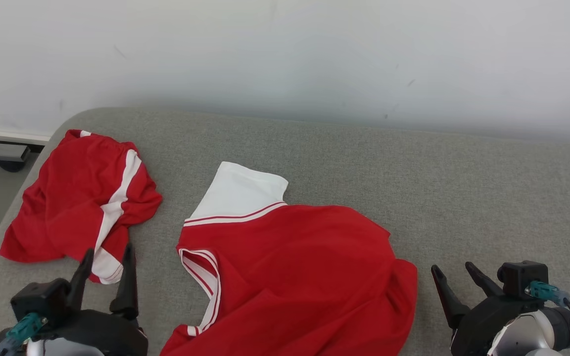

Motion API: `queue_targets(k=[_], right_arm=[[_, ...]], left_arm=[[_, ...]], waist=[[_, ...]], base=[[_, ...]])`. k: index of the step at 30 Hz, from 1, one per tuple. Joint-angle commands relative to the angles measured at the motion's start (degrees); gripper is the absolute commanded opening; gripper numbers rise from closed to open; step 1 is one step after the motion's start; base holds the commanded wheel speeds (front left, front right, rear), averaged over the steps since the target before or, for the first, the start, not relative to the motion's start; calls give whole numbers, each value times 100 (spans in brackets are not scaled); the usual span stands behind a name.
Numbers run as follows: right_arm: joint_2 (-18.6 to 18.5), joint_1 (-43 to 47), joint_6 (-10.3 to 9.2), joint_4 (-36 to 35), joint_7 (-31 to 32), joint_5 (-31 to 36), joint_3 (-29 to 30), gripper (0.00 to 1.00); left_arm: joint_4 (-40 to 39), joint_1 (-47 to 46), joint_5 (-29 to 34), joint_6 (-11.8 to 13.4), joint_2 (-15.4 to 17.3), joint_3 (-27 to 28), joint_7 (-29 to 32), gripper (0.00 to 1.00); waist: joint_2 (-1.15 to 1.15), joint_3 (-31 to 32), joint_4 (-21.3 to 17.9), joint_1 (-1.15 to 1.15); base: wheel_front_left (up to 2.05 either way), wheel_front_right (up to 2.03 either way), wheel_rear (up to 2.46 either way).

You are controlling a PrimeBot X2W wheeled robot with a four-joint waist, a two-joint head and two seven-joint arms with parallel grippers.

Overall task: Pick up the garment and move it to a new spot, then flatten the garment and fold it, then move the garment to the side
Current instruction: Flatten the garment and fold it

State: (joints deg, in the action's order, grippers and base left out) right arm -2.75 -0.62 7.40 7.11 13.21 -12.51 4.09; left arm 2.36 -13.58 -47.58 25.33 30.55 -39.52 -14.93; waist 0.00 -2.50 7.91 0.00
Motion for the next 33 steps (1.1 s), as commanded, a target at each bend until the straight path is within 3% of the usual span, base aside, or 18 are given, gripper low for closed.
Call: queue_targets(k=[1,16,23,28,33], right_arm=[[-28,-83,19,60,6,2,2,100],[-28,-161,19,476,-56,-101,9,100],[-27,-191,19,566,-14,-131,-31,100],[-28,-219,19,635,76,-157,-72,100],[-28,-274,19,717,192,-261,-118,100]], left_arm=[[35,120,208,37,18,144,-33,100],[-377,964,1064,88,-319,1757,-35,100],[-442,1379,1430,-86,-584,2476,-34,100],[-284,1643,1795,-198,-495,2653,-34,100],[-461,1787,1896,-319,-613,2993,-34,100]], waist=[[0,5,-5,0],[0,104,112,0],[0,182,148,0],[0,252,138,0],[0,274,180,0]], base=[[0,0,0],[0,0,0],[0,0,0],[0,0,0],[0,0,0]])
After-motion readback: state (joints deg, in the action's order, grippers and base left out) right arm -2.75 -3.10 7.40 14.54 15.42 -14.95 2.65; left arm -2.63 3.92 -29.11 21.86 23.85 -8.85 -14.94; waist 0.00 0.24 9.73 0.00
